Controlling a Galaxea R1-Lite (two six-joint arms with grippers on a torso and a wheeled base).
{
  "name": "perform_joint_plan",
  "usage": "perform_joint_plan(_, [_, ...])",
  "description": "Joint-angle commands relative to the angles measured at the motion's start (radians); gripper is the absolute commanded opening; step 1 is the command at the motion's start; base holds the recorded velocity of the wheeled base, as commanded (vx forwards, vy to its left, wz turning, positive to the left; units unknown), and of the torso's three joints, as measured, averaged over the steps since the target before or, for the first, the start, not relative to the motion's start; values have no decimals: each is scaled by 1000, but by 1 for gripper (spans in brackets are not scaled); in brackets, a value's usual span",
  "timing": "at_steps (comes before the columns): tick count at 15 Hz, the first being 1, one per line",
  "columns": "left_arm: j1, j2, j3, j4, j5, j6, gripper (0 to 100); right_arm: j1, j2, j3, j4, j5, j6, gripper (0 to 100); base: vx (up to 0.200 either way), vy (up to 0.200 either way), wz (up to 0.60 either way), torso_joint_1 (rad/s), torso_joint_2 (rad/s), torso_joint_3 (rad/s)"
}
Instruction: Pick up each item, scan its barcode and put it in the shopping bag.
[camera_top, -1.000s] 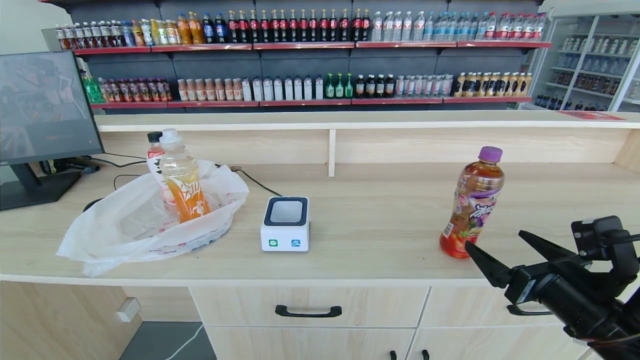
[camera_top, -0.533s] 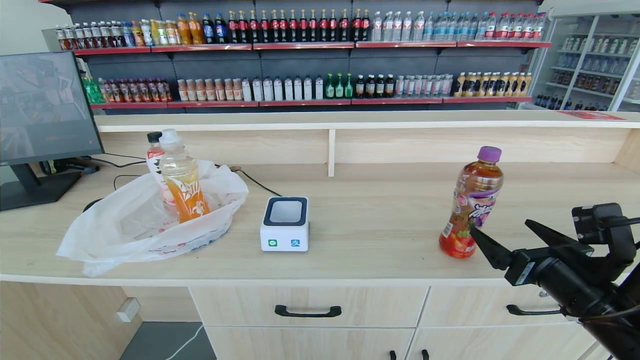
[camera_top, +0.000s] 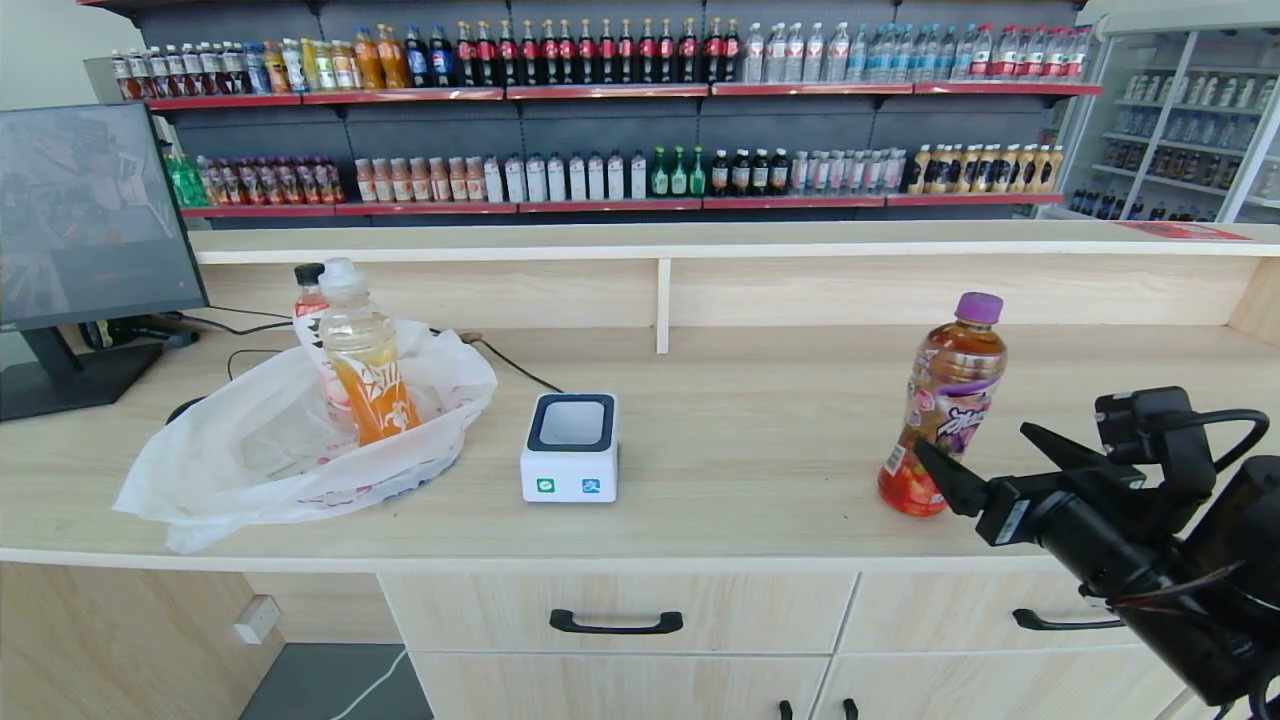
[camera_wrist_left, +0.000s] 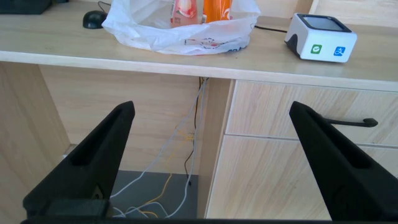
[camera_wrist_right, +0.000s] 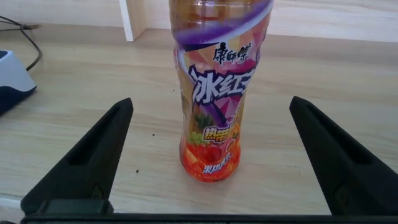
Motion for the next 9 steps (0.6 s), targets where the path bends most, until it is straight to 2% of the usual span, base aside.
perform_joint_plan(1, [0,0,0,0,0,0,100,0,35,-17,-1,0,0,100,0,0,0,0,0,0])
perform_joint_plan(9, [0,0,0,0,0,-3,100,-9,111,-93,-1,0,-14,100,0,0,0,0,0,0])
